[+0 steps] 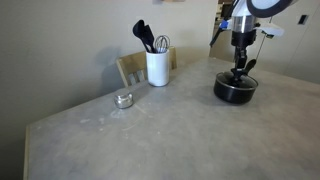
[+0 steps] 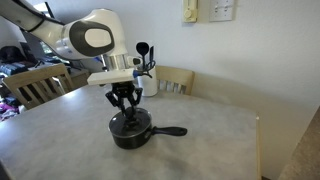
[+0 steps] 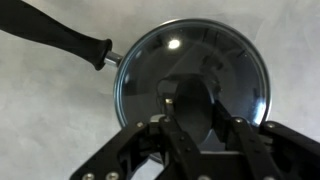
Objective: Pick up the lid from the counter, place it on the pot, then put it back on the counter
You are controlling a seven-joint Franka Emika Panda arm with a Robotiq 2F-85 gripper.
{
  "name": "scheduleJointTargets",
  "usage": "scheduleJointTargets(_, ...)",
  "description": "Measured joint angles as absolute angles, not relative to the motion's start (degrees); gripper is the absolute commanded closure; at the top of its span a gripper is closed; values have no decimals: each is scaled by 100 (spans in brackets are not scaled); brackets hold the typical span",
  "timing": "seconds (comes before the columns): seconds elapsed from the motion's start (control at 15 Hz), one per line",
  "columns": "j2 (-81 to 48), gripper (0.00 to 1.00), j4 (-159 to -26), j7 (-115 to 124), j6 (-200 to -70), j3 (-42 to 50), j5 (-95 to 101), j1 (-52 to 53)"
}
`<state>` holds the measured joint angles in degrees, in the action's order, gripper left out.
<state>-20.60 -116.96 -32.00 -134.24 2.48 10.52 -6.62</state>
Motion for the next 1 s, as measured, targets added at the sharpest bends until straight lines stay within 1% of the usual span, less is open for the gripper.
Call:
scheduleJointTargets(0.2,-2068,86,-11692,-3200,-13429,244,1052,-666)
scheduleJointTargets(0.27,-2070,73,-11692,-3201,-13431,239,1053,-666)
scheduleJointTargets(0.33,-2071,36,-11692,-3201,-13432,234,1055,-666)
scheduleJointTargets(0.4,-2072,35,-11692,-3202,-13432,227,1063,-666)
scheduleJointTargets(0.73,-2076,2,-11781,-3202,-13431,132,1074,-646)
scheduleJointTargets(0.8,-2076,0,-11798,-3202,-13431,111,1075,-642)
scheduleJointTargets(1.0,-2074,0,-11811,-3202,-13431,72,1075,-631)
